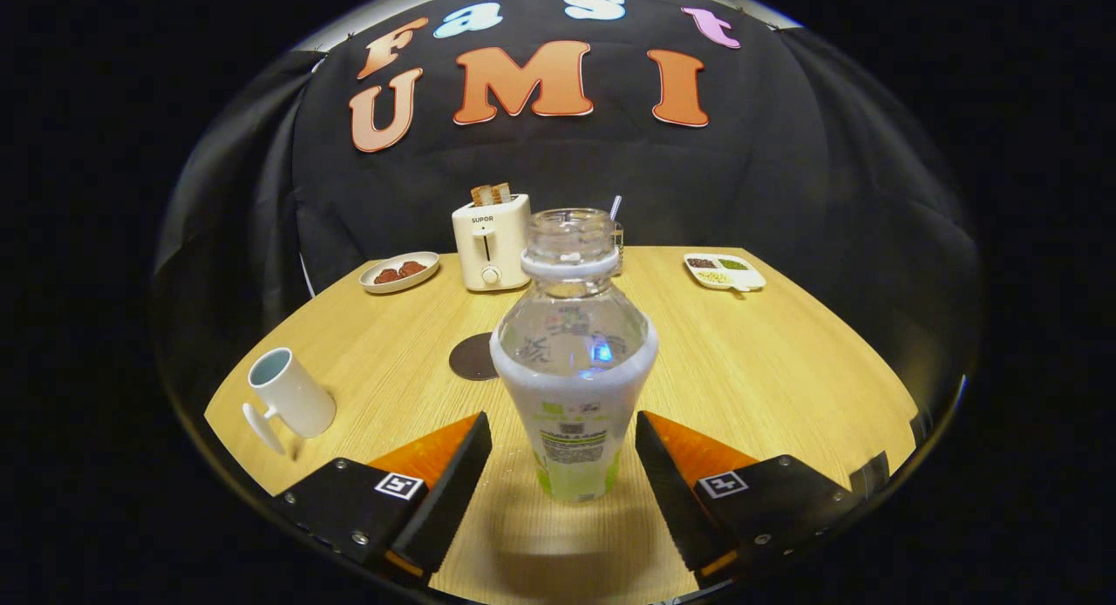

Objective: Take the bottle from table, then pour the juice into the cup, finally place the bottle on the coaster

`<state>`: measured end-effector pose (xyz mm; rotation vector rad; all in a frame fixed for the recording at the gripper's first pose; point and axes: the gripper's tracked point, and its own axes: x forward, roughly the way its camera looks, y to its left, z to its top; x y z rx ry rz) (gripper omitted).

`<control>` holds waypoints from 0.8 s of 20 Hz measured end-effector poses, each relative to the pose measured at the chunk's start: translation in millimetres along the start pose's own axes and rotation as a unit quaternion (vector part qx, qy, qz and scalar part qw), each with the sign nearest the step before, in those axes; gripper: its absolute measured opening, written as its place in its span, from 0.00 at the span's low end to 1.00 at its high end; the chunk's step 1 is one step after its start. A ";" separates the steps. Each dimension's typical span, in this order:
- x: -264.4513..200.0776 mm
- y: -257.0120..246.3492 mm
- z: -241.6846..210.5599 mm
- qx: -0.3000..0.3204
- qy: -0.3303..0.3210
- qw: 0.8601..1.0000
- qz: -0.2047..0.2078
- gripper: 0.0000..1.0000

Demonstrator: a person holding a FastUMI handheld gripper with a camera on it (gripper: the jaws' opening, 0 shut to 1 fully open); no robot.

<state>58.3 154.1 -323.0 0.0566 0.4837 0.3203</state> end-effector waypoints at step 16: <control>-26.7 37.0 50.4 -0.083 0.051 0.994 -0.056 0.52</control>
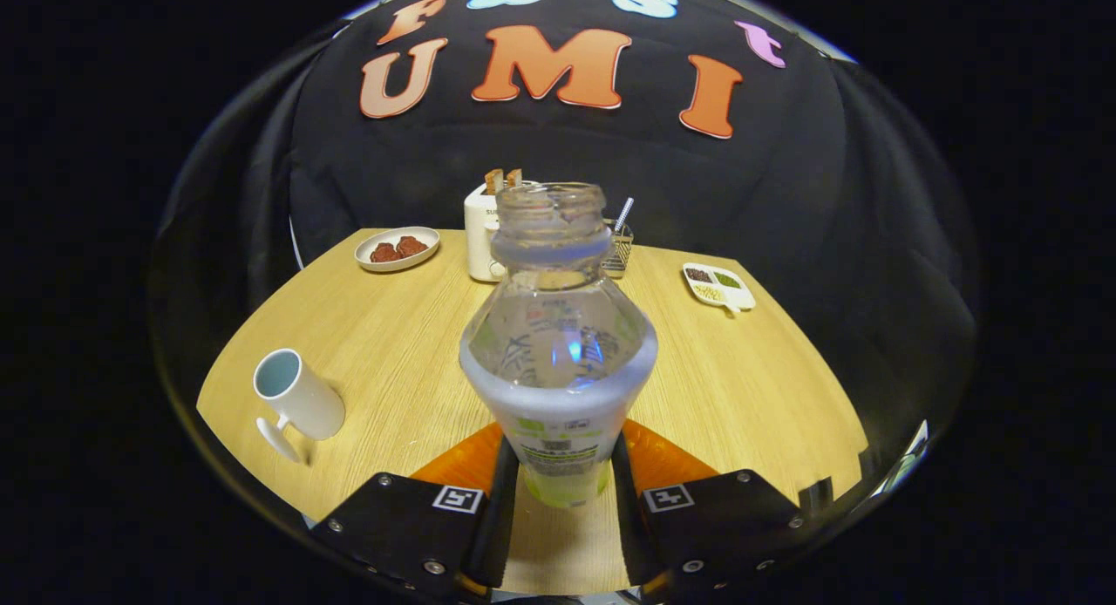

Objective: Take the bottle from table, then pour the juice into the cup, finally place the bottle on the coaster

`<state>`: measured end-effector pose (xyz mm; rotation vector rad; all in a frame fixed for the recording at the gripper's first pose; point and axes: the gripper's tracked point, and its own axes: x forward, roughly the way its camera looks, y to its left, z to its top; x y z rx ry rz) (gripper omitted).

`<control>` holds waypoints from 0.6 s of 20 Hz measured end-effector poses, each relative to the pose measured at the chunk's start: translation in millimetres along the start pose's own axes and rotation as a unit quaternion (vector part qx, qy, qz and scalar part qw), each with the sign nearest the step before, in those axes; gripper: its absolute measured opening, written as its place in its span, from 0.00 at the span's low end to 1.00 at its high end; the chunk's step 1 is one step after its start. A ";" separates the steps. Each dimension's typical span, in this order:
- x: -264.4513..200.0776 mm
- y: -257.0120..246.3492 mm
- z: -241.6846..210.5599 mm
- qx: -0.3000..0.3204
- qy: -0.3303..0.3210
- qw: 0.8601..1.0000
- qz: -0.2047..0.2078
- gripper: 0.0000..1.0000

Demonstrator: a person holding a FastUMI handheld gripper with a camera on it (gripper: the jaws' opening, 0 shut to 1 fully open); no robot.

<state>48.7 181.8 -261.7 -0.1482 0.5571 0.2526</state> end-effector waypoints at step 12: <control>-6.2 72.8 43.9 -0.212 -0.019 0.974 -0.073 0.52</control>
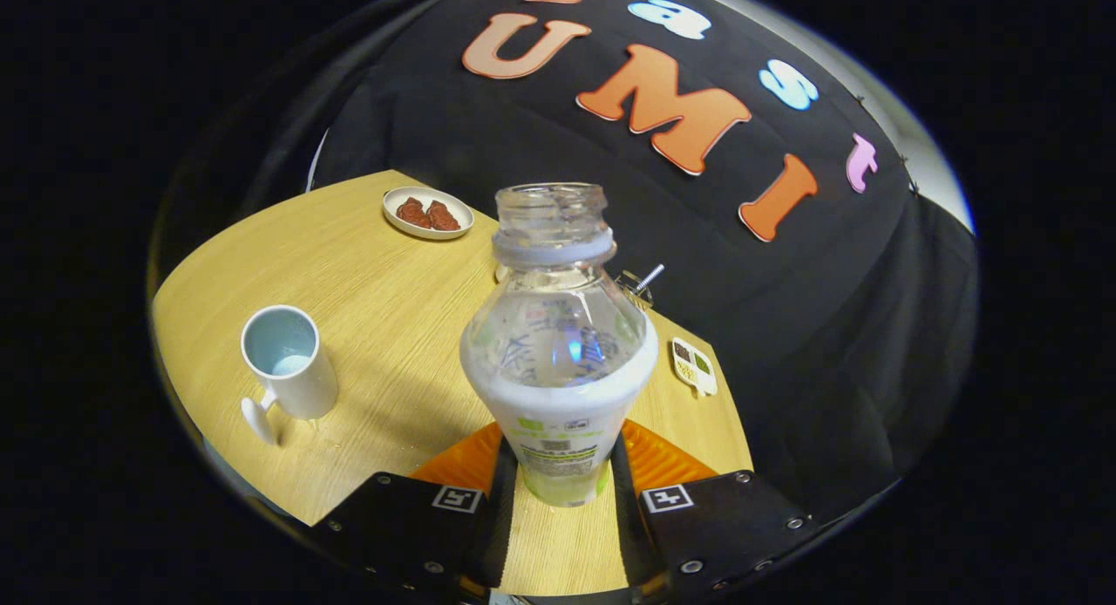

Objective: Take the bottle from table, then pour the juice into the cup, finally place the bottle on the coaster

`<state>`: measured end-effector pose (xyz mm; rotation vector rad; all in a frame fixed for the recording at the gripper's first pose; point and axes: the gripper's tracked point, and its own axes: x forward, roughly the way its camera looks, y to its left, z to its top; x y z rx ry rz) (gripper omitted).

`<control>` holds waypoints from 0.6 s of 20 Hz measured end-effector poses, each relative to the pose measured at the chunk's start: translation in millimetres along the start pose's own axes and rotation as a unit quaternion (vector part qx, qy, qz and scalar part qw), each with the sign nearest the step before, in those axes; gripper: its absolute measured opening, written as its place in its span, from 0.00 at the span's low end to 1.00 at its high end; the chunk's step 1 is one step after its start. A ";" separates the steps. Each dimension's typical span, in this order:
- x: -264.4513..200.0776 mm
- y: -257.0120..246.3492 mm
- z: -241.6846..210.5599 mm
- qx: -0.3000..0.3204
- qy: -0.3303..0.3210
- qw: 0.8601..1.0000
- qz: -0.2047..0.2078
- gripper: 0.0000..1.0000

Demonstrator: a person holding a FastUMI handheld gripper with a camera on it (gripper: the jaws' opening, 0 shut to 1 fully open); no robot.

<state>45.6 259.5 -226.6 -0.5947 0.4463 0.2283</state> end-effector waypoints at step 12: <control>6.6 23.9 31.9 -0.221 -0.026 0.973 -0.064 0.52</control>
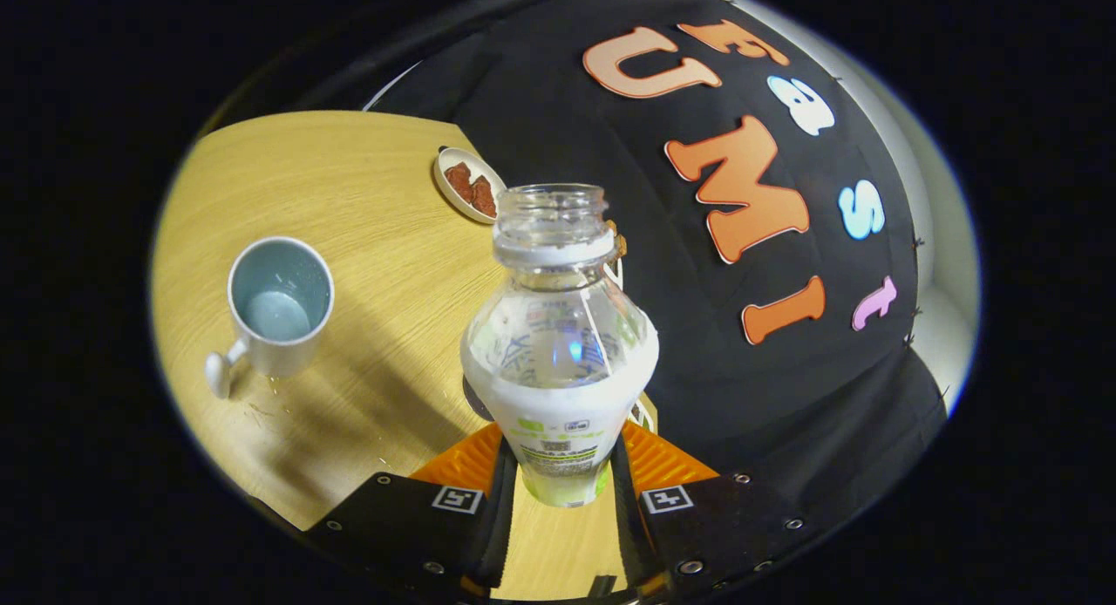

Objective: Take the bottle from table, then pour the juice into the cup, finally place the bottle on the coaster

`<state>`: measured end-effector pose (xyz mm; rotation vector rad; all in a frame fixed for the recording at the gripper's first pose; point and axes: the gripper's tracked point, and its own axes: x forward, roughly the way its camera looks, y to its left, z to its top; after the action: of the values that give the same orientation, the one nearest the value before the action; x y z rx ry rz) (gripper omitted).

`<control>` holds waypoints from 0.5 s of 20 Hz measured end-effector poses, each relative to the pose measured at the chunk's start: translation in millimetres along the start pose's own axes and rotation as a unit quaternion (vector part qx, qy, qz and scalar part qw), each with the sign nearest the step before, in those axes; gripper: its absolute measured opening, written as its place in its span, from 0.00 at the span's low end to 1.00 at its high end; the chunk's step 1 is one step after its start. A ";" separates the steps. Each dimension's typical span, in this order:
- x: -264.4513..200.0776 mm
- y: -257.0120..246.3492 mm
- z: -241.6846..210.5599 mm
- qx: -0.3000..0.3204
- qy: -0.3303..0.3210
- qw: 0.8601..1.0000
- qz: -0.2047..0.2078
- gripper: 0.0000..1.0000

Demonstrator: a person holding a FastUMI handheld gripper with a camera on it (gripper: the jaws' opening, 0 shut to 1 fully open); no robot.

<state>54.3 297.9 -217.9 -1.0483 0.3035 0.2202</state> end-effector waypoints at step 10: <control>14.1 -6.9 5.4 -0.136 -0.009 0.990 -0.046 0.52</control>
<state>70.4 299.8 -214.7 -1.3256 0.2109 0.1906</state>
